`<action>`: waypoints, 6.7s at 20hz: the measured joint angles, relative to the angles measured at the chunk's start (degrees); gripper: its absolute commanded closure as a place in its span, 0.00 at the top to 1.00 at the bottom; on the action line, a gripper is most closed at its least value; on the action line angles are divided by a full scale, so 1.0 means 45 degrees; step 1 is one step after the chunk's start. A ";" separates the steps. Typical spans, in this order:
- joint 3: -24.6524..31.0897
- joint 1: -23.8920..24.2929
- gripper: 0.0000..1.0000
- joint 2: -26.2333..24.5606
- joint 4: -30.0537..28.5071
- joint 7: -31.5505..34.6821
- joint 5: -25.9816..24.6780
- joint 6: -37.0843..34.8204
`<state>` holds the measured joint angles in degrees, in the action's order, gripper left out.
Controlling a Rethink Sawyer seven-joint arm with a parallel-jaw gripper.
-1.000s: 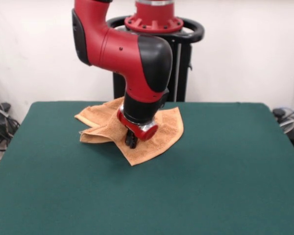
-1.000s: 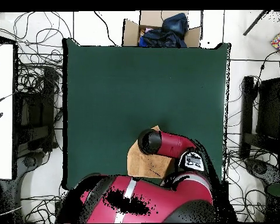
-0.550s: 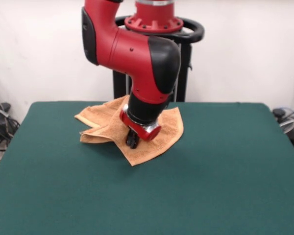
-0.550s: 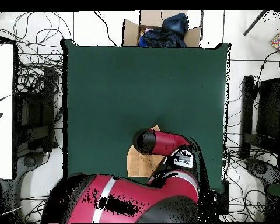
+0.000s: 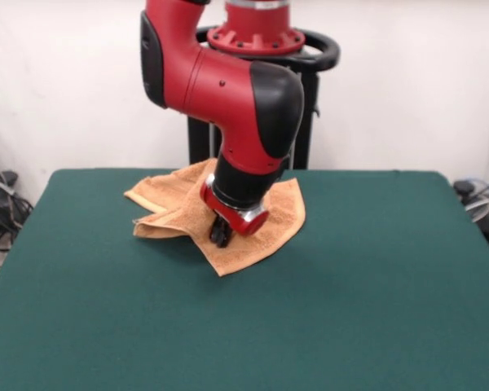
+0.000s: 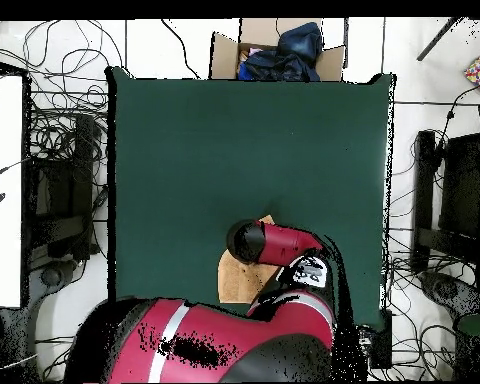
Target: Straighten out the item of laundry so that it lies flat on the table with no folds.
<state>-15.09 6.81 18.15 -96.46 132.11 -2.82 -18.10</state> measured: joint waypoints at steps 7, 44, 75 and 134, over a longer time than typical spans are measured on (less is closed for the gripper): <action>-0.0028 0.0000 0.00 -0.0032 0.0011 0.0000 0.0296 -0.0090; 0.0000 -0.0971 0.00 -0.0060 -0.0215 0.0000 0.4044 0.0225; 0.0061 -0.3244 0.00 -0.0474 0.0436 0.0000 0.8551 0.1397; 0.0436 -0.5069 0.00 -0.0838 0.0857 0.0302 1.2797 0.2747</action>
<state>-13.13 -16.01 14.38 -92.60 133.47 54.76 -5.74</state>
